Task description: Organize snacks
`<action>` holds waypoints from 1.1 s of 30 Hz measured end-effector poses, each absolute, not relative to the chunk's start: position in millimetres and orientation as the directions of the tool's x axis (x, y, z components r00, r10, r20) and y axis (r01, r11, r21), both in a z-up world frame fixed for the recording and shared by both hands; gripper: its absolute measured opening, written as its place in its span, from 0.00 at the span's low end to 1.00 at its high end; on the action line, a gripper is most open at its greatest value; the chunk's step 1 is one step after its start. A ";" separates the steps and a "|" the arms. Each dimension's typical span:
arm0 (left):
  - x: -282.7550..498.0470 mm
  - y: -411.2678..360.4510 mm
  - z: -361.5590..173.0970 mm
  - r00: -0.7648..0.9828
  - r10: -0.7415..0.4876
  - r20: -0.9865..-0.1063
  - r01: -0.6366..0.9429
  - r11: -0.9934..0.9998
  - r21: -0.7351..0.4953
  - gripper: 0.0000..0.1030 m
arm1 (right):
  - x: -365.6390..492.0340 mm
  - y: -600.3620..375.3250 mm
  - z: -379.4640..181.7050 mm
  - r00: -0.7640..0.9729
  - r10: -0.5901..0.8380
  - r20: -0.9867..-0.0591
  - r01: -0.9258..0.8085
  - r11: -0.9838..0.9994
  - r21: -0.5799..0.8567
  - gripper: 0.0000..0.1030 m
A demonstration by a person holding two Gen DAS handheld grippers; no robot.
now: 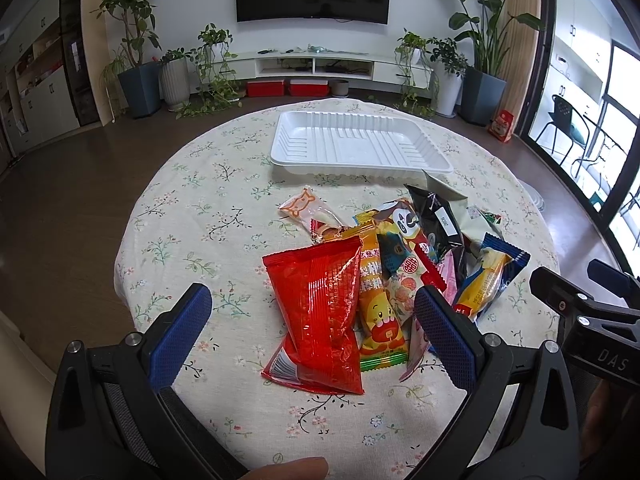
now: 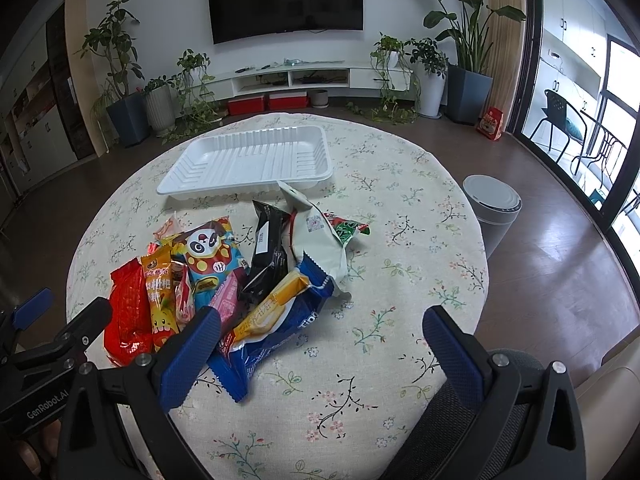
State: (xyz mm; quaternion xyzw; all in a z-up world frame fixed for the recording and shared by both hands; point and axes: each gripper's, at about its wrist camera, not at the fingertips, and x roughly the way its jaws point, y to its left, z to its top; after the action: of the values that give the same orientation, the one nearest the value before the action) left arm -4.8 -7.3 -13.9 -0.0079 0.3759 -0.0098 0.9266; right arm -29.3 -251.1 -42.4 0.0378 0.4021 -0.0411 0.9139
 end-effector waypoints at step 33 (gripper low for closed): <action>8.2 44.0 -43.1 0.609 -0.169 -0.775 0.026 0.981 -0.193 1.00 | -35.4 -267.1 -63.5 0.683 0.112 -0.722 0.032 0.983 0.182 1.00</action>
State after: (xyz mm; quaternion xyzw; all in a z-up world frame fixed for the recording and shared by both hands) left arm 8.2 44.0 -43.1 -0.0812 0.4389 -0.0546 0.8932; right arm -35.4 -267.1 -63.5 0.0902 0.3977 0.0218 0.9128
